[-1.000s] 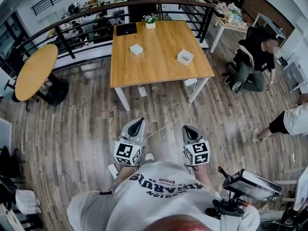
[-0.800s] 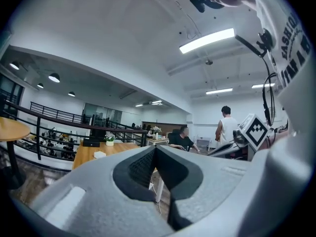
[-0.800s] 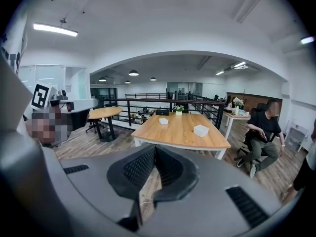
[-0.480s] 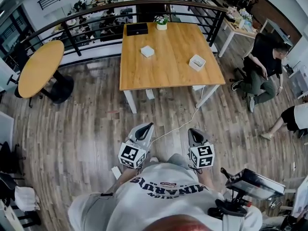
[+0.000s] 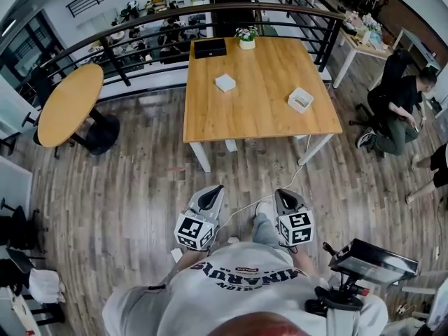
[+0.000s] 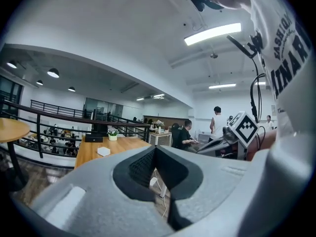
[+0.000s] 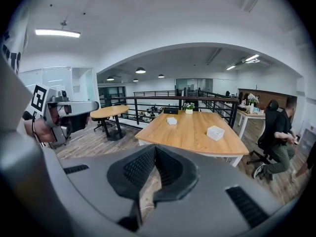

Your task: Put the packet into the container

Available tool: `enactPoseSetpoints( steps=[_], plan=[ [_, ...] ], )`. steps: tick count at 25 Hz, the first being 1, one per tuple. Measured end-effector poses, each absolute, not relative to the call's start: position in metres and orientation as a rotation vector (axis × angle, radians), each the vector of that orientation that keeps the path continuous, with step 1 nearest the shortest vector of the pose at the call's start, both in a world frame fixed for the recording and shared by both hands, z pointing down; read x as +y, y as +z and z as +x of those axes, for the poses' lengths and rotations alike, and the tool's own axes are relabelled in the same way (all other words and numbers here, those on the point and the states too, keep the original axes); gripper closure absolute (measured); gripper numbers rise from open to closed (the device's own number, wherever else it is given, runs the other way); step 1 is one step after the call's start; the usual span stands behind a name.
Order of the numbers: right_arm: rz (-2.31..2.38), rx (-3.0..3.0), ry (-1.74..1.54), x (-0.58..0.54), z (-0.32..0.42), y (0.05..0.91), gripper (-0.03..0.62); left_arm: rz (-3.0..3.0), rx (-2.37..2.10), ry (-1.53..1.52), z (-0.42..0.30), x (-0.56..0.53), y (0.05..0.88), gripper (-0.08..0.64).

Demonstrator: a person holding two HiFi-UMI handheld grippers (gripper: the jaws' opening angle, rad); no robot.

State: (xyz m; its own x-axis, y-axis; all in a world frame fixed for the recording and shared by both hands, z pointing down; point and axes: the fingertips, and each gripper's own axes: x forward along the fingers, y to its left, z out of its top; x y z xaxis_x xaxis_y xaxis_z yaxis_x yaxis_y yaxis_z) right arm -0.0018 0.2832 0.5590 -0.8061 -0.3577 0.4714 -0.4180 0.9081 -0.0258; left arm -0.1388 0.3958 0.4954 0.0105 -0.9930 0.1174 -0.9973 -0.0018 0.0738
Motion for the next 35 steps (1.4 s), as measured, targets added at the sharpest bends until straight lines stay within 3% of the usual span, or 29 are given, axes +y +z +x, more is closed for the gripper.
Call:
enactPoseSetpoints(
  steps=[23,35],
  plan=[
    [0.416,-2.605,0.225,0.082,-0.055,0.588,0.583,1.926,-2.246,-0.001,-0.186,0.215,0.493,0.560],
    [0.442,-2.702,0.240,-0.003,-0.071,0.577,0.583,1.884,-2.263,0.047,-0.168,0.137,0.482,0.560]
  ],
)
